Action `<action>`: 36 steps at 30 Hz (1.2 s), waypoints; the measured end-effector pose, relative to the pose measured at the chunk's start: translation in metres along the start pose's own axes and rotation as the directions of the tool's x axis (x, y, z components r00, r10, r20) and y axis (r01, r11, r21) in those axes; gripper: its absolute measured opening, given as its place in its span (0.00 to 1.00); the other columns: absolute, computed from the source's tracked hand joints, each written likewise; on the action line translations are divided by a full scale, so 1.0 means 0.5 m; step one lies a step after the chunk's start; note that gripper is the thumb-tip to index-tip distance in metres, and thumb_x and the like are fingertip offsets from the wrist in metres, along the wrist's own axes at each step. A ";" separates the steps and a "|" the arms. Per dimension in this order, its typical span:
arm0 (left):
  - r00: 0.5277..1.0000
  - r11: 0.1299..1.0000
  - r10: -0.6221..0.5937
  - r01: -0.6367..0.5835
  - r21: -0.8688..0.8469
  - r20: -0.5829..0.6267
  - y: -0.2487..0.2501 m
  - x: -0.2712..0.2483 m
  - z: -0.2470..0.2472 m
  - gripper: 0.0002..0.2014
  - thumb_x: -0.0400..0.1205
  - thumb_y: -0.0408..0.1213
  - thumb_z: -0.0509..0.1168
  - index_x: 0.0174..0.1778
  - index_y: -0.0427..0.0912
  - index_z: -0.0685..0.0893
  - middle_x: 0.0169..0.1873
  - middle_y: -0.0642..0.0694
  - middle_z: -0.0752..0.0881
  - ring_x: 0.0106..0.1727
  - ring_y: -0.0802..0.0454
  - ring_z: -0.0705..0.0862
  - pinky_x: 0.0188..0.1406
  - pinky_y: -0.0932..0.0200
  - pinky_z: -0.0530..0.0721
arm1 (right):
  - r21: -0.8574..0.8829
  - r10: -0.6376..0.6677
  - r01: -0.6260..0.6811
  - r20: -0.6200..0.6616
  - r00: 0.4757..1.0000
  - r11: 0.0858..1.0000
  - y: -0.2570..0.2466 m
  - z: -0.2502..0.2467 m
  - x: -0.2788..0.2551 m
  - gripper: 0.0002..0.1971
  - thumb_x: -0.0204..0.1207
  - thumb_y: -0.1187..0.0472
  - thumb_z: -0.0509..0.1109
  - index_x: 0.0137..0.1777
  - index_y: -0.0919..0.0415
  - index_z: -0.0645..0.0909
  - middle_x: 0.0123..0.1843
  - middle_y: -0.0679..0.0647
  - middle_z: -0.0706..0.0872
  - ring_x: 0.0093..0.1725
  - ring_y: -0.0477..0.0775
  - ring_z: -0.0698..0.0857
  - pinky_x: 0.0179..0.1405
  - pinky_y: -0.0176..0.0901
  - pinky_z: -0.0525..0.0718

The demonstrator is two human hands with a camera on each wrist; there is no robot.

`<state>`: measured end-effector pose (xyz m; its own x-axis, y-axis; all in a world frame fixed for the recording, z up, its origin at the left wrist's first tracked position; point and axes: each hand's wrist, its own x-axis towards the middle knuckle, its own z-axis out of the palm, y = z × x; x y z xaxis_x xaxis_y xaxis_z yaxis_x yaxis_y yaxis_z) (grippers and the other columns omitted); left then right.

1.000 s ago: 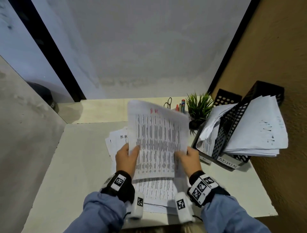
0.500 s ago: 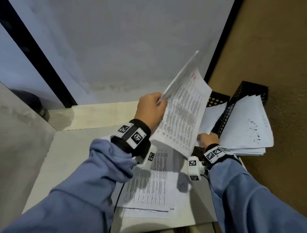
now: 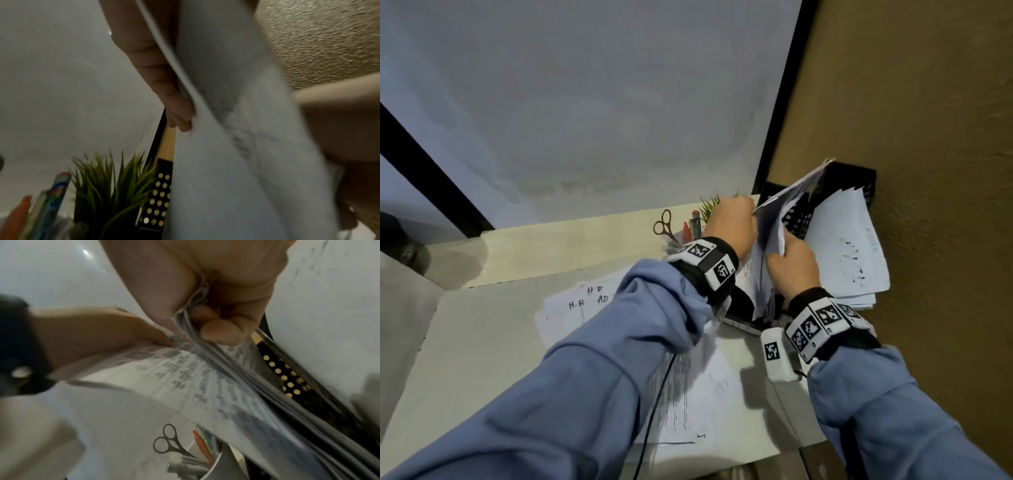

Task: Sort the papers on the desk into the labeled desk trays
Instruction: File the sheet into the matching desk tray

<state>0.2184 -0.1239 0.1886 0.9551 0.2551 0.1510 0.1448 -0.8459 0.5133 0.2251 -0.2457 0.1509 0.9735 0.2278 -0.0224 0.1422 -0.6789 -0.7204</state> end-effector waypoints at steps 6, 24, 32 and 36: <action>0.986 0.966 -0.150 0.162 -0.200 0.074 -0.021 0.025 0.082 0.11 0.83 0.37 0.61 0.48 0.35 0.87 0.43 0.35 0.88 0.45 0.39 0.84 0.43 0.54 0.78 | -0.208 -0.001 0.002 0.007 1.000 0.978 -0.006 -0.001 0.006 0.32 0.72 0.64 0.62 0.77 0.48 0.62 0.56 0.64 0.84 0.55 0.68 0.82 0.50 0.52 0.80; 0.757 0.603 -0.653 0.519 -0.606 -0.001 -0.300 -0.175 0.055 0.05 0.79 0.35 0.66 0.48 0.39 0.83 0.46 0.38 0.88 0.48 0.40 0.88 0.53 0.47 0.87 | -0.041 -0.334 0.349 0.197 0.921 0.936 0.035 0.079 -0.118 0.09 0.79 0.52 0.64 0.55 0.54 0.79 0.27 0.47 0.79 0.29 0.51 0.79 0.32 0.42 0.76; 0.507 0.508 -0.849 0.861 -0.035 0.149 -0.486 -0.390 0.100 0.21 0.80 0.40 0.64 0.66 0.31 0.74 0.65 0.34 0.77 0.64 0.36 0.78 0.60 0.50 0.77 | -0.160 0.076 0.018 0.562 0.824 0.987 0.114 0.268 -0.215 0.08 0.76 0.57 0.66 0.53 0.56 0.81 0.48 0.52 0.82 0.50 0.53 0.81 0.48 0.40 0.76; 0.524 0.525 -0.844 0.851 -0.028 0.111 -0.490 -0.439 0.117 0.24 0.79 0.42 0.65 0.67 0.33 0.72 0.65 0.35 0.75 0.63 0.37 0.77 0.59 0.48 0.79 | -0.227 0.146 -0.031 0.509 0.849 0.973 0.126 0.325 -0.237 0.19 0.75 0.62 0.64 0.31 0.49 0.56 0.41 0.51 0.68 0.41 0.50 0.69 0.28 0.31 0.60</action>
<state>-0.0114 0.0001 -0.0200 0.4073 0.7959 -0.4479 0.8812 -0.2136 0.4216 0.0894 -0.2022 -0.0045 0.7556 0.4494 -0.4765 0.1492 -0.8265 -0.5428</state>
